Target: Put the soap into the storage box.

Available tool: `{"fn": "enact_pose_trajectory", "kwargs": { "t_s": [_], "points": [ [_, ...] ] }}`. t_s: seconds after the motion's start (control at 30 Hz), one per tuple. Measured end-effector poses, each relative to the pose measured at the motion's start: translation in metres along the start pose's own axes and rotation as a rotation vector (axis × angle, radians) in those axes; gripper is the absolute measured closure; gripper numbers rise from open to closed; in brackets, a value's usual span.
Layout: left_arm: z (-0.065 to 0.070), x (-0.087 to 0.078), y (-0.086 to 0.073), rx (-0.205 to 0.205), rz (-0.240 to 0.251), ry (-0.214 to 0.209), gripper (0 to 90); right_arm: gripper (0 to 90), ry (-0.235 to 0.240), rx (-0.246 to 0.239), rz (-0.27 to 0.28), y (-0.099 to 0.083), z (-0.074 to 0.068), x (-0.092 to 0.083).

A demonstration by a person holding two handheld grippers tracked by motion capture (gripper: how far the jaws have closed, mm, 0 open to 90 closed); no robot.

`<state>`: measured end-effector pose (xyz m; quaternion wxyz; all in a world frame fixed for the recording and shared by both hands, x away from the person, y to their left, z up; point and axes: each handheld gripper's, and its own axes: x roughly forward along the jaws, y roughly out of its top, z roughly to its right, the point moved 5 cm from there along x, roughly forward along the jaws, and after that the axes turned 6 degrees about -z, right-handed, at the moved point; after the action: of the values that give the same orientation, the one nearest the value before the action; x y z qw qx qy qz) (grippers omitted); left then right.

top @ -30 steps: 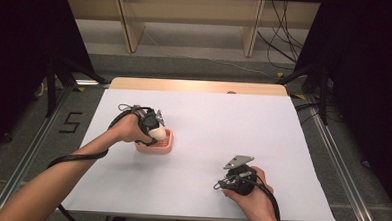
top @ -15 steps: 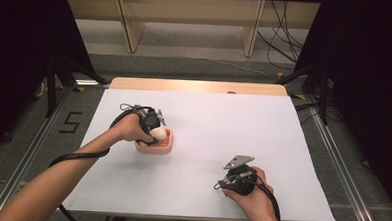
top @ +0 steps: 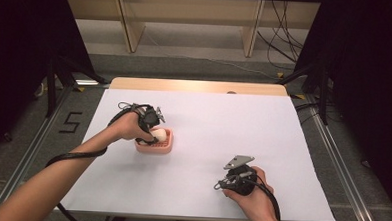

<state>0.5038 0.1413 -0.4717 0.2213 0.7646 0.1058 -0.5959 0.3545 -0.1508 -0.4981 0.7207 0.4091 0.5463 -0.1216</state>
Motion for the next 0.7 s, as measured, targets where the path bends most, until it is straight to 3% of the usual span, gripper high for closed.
{"fn": "enact_pose_trajectory", "kwargs": {
  "t_s": [0.3, 0.33, 0.43, 0.47, 0.57, 0.6, 0.7],
  "points": [
    [0.003, -0.017, -0.011, -0.033, 0.057, 0.009, 35.0, 41.5, 0.002, -0.005, -0.001, 0.000, 0.000, 0.000],
    [0.005, -0.019, -0.015, -0.049, 0.065, 0.007, 34.4, 41.5, 0.002, -0.015, 0.001, 0.001, 0.000, 0.000],
    [0.006, -0.022, -0.019, -0.050, 0.070, 0.007, 33.9, 41.4, 0.002, -0.044, 0.013, 0.001, 0.002, 0.002],
    [0.009, -0.025, -0.022, -0.080, 0.091, 0.004, 33.9, 41.3, 0.002, -0.044, 0.013, 0.001, 0.002, 0.002],
    [0.010, -0.029, -0.028, -0.098, 0.087, 0.003, 33.9, 41.3, 0.006, -0.037, 0.011, 0.001, 0.001, 0.002],
    [0.013, -0.032, -0.033, -0.126, 0.094, 0.000, 33.9, 41.3, 0.002, -0.046, 0.012, 0.001, 0.002, 0.002],
    [0.017, -0.034, -0.039, -0.151, 0.098, -0.007, 33.8, 41.3, 0.002, -0.020, 0.012, 0.001, 0.001, 0.002]
  ]
}}
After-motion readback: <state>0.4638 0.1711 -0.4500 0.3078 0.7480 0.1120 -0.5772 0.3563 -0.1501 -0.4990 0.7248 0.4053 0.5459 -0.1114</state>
